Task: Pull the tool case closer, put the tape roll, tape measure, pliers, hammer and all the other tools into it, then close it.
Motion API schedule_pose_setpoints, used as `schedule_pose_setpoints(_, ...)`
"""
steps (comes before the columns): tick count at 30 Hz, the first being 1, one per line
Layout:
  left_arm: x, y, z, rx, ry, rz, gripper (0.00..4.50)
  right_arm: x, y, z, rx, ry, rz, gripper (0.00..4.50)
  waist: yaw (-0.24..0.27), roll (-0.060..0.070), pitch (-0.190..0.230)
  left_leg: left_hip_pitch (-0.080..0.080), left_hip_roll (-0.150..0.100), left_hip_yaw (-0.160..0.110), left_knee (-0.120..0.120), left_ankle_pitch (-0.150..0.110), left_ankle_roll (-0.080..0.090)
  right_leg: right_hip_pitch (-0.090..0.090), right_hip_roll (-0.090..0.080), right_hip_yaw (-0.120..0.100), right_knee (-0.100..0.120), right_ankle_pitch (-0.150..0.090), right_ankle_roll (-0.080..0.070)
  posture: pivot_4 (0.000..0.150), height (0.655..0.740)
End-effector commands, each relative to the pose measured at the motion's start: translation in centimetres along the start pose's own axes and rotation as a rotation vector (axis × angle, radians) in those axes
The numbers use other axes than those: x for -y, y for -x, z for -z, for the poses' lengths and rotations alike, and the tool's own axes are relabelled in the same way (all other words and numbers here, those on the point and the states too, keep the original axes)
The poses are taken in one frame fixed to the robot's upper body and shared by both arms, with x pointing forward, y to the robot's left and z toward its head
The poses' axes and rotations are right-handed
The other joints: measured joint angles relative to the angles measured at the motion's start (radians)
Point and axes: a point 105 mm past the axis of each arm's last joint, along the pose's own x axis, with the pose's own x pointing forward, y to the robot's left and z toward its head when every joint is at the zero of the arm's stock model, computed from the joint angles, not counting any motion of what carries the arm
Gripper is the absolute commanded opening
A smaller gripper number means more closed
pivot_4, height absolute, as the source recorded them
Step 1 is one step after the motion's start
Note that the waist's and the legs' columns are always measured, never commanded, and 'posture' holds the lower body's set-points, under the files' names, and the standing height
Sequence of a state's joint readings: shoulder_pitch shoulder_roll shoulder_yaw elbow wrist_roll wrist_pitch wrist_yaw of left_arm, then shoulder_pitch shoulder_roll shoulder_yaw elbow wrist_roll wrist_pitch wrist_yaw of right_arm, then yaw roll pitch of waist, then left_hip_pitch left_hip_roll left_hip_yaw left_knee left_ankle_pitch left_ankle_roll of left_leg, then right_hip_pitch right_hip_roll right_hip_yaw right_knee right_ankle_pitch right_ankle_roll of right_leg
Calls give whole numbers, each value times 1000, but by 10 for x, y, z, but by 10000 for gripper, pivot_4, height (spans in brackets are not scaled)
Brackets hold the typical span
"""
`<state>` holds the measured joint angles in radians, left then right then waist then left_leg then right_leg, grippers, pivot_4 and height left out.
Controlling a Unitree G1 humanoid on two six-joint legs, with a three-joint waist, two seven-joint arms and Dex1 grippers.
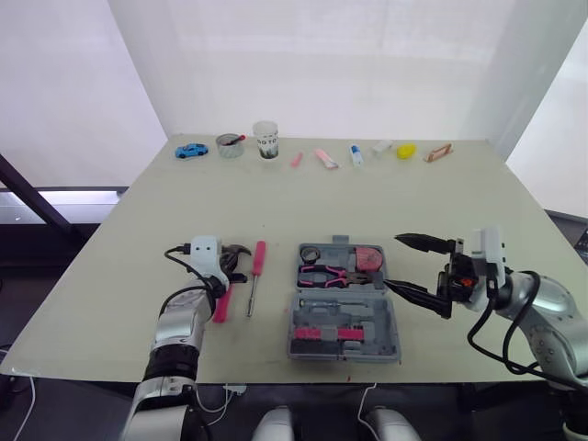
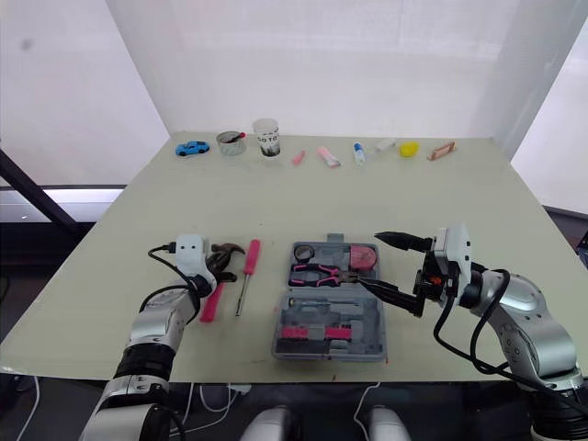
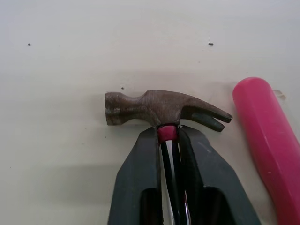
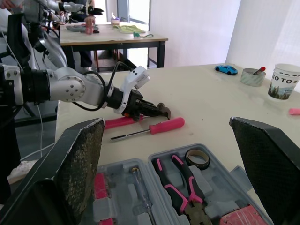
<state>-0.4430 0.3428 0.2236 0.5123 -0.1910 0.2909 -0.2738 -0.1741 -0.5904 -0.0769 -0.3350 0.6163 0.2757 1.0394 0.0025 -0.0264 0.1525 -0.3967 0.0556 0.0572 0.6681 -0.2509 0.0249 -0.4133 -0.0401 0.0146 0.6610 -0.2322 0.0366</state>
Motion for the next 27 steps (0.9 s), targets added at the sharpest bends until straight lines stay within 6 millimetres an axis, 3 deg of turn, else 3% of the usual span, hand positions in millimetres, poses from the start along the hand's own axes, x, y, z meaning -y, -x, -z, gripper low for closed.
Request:
schedule_pose_setpoints(1,-2,-2,14,-57,-5,-8,1106,-3,-2,-10,28,33,-27,45000,3,0,0,0,0,0,0,0,0,0,0,0,0,0,0,1500,7400)
schedule_pose_setpoints(7,-5,-1,11,-46,-6,-10,1105,-7,-2,-9,16,31,-68,45000,8,0,0,0,0,0,0,0,0,0,0,0,0,0,0,1500,7400)
schedule_pose_setpoints(13,-8,5,-6,33,-8,21,1105,-4,1,-3,-21,42,-67,45000,7,0,0,0,0,0,0,0,0,0,0,0,-1,0,0,1500,7400)
schedule_pose_setpoints(23,-31,36,-40,87,-98,31,1105,-3,5,6,-50,48,-62,45000,-16,-6,5,-3,1,0,-2,0,0,-2,0,0,-4,0,0,1500,7400)
schedule_pose_setpoints(27,-25,48,-51,90,-204,98,1105,-3,5,7,-47,47,-58,45000,-11,-8,7,-4,1,-1,-2,0,0,-2,-1,-1,-4,0,0,1500,7400)
